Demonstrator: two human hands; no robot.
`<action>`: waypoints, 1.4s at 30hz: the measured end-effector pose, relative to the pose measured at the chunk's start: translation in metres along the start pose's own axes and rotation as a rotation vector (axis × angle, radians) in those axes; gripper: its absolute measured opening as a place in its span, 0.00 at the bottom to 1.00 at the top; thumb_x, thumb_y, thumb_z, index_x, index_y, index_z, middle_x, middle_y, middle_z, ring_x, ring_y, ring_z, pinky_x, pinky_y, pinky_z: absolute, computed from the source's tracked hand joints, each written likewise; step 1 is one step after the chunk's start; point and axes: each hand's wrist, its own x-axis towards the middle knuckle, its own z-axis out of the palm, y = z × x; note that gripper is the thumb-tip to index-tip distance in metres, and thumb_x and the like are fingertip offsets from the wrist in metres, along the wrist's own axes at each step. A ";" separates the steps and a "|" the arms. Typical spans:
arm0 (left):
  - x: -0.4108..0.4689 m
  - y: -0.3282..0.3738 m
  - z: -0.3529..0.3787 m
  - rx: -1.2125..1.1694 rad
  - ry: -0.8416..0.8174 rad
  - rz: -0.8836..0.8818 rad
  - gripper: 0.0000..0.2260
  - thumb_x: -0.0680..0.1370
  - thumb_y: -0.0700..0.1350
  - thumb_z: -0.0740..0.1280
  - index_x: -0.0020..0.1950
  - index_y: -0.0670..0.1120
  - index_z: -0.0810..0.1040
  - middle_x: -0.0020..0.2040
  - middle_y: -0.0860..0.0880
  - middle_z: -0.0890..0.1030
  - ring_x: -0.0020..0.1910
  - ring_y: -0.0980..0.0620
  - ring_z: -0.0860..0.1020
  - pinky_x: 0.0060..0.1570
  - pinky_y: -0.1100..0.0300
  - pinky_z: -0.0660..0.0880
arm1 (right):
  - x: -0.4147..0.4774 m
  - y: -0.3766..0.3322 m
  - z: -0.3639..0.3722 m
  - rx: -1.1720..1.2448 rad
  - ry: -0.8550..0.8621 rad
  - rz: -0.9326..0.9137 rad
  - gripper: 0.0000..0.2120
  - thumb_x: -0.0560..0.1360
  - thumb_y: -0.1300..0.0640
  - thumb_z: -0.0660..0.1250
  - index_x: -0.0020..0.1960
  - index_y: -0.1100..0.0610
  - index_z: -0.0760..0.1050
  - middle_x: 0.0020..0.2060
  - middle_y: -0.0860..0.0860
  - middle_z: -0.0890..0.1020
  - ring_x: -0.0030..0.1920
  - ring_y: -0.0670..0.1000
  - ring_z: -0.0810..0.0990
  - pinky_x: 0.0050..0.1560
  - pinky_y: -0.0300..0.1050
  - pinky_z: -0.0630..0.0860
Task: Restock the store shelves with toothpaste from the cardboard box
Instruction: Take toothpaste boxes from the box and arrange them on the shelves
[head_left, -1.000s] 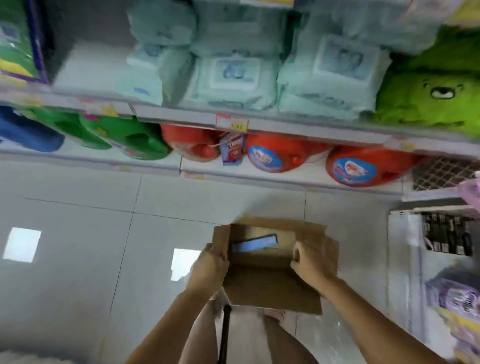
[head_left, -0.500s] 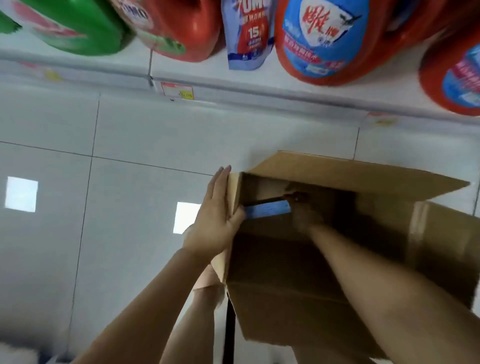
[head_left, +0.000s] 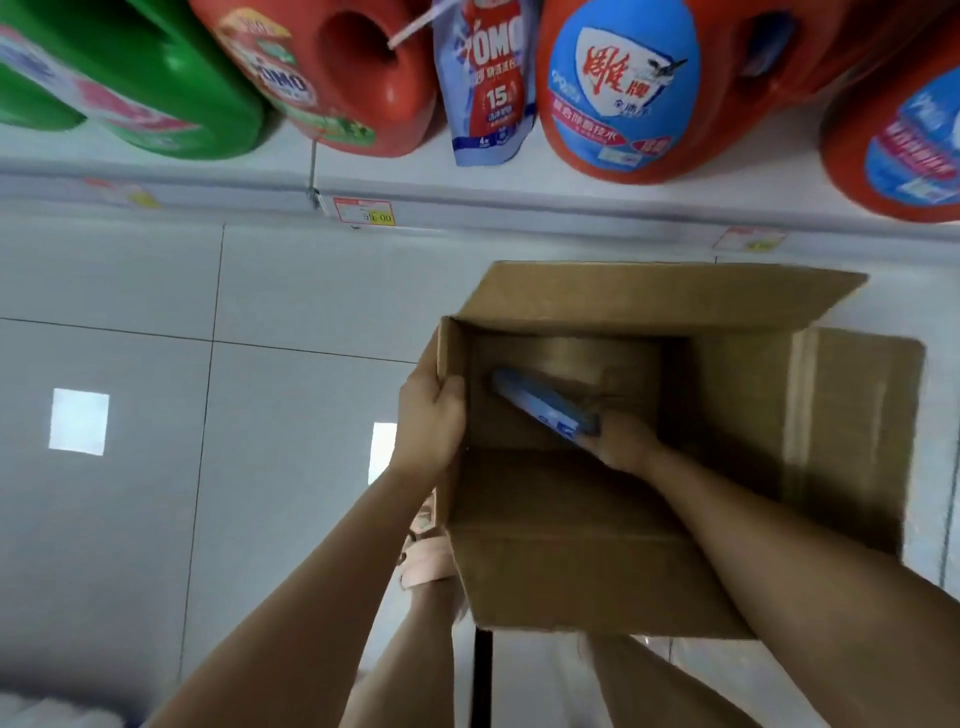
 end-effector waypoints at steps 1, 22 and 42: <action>0.003 0.003 -0.004 0.000 0.023 -0.003 0.18 0.76 0.34 0.56 0.64 0.44 0.74 0.51 0.47 0.80 0.49 0.50 0.76 0.42 0.70 0.72 | -0.008 -0.010 -0.011 0.103 -0.004 0.016 0.21 0.78 0.52 0.64 0.67 0.60 0.70 0.60 0.60 0.77 0.57 0.60 0.77 0.53 0.46 0.72; -0.161 0.259 -0.114 -0.372 -0.252 -0.205 0.07 0.78 0.41 0.66 0.54 0.43 0.79 0.45 0.46 0.83 0.43 0.57 0.82 0.39 0.67 0.78 | -0.344 -0.105 -0.272 1.321 -0.381 0.080 0.13 0.76 0.53 0.62 0.51 0.63 0.73 0.28 0.55 0.74 0.21 0.47 0.69 0.19 0.35 0.68; -0.314 0.499 -0.269 -0.812 0.201 0.390 0.10 0.82 0.43 0.59 0.62 0.50 0.73 0.45 0.54 0.81 0.39 0.57 0.82 0.32 0.61 0.79 | -0.616 -0.261 -0.418 0.350 0.325 -0.741 0.27 0.61 0.29 0.70 0.46 0.51 0.78 0.40 0.49 0.83 0.39 0.44 0.81 0.40 0.40 0.72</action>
